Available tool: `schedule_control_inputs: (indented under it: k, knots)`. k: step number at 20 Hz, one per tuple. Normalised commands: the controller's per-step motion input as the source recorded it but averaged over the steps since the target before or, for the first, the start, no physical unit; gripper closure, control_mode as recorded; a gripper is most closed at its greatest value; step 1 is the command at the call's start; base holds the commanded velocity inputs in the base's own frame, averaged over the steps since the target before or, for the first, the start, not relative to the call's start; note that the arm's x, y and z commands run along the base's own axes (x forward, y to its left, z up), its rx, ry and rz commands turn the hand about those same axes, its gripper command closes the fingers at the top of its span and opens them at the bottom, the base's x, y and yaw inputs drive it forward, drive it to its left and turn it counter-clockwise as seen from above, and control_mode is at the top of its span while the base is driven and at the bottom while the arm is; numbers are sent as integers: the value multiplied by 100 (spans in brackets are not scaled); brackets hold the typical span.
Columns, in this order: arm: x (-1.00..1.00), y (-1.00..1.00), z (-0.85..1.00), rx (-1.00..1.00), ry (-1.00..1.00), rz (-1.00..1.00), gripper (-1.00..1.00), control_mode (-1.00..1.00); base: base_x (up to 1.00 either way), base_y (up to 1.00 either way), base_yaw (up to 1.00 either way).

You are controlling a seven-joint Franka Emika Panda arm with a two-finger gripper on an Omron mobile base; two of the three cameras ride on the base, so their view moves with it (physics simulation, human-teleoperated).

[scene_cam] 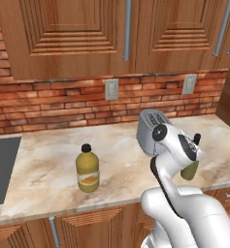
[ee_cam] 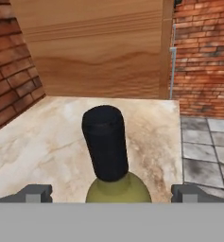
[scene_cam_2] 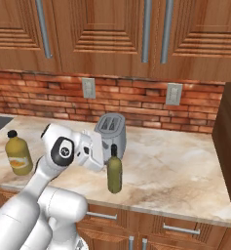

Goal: There is a wine glass and glass cup on the dining counter. Place the wine bottle next to the wine glass and the juice bottle next to the glass cup.

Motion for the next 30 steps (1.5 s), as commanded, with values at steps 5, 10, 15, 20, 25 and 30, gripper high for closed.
schedule_control_inputs:
  k: [5,10,15,20,25,30]
  knots:
    - [11,-13,-4,0,0,0,-100,-100,0,0,0]
    - [9,-15,-6,0,0,0,-100,-100,0,0,0]
    - [9,-16,-12,0,0,0,-100,-100,0,0,0]
    - [13,-19,-19,0,5,0,-100,-100,0,0,0]
    - [4,-14,-13,0,3,0,100,-100,0,0,0]
    - [-20,-2,-1,0,0,2,100,-100,0,0,0]
